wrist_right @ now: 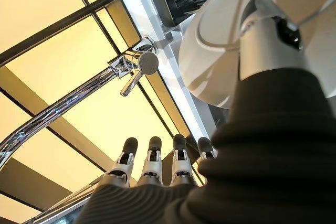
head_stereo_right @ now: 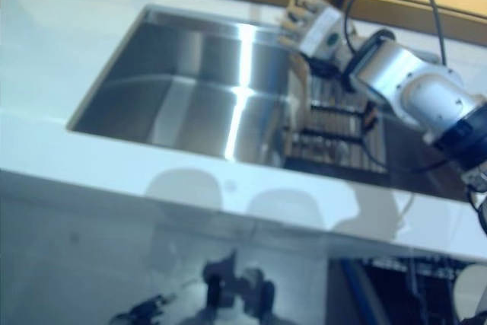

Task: Take plates into dishwasher

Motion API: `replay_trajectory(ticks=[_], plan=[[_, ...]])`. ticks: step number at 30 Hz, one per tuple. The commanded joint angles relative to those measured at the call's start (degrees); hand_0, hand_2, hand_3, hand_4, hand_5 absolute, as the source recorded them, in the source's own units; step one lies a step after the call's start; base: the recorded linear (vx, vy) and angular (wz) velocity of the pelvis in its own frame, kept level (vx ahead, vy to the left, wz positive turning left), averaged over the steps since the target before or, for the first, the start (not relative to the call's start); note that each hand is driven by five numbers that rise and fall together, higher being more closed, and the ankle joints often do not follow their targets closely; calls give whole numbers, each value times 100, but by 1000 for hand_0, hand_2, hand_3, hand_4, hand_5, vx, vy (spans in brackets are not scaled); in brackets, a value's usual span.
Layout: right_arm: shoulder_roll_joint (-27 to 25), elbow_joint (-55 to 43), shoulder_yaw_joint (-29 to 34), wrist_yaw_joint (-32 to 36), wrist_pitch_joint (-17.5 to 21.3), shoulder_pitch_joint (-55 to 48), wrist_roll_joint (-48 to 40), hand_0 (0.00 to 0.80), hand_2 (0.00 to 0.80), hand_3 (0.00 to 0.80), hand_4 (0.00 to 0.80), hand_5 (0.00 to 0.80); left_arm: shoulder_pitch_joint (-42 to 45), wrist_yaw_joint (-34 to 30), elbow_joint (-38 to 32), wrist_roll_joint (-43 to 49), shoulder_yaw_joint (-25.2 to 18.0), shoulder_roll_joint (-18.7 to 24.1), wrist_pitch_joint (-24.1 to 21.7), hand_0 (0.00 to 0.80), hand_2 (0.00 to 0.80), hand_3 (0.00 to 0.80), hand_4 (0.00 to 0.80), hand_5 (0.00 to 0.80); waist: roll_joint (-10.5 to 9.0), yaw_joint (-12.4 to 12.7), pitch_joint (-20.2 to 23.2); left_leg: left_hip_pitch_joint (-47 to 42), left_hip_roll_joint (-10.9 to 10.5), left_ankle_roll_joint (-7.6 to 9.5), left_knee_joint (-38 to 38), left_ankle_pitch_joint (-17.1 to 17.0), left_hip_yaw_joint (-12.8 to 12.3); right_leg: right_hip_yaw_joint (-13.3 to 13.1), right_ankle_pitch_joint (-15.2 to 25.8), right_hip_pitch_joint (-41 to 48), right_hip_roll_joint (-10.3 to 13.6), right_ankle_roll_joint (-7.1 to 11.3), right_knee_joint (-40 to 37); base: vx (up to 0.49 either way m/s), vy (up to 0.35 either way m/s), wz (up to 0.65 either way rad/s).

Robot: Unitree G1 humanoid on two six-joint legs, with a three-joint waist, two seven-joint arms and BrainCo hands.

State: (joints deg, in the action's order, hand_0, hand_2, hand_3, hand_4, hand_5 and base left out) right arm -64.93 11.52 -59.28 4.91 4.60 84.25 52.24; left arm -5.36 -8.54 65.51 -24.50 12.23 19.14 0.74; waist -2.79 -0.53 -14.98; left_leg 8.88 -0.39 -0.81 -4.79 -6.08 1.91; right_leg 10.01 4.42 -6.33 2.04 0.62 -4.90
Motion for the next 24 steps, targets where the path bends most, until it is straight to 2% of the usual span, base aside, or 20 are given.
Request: replay_trajectory(ticks=[1, 24], plan=[[-63, -26, -145, 0, -291, 576, -59, 0, 0, 0, 0, 0, -136, -3, 129, -241, 63, 125, -107, 0, 0, 0, 0, 0, -139, 107, 24, 50, 12, 92, -21, 309, -307, -75, -273, -85, -5, 323, 132, 0, 0, 0], [-26, -169, -240, 246, -323, 579, 63, 0, 0, 0, 0, 0, -188, 10, -39, -793, 99, 84, -279, 0, 0, 0, 0, 0, -34, 115, -299, 282, -4, 75, -21, 167, -309, -64, -195, -350, 1, 317, 198, -3, 1, 1]])
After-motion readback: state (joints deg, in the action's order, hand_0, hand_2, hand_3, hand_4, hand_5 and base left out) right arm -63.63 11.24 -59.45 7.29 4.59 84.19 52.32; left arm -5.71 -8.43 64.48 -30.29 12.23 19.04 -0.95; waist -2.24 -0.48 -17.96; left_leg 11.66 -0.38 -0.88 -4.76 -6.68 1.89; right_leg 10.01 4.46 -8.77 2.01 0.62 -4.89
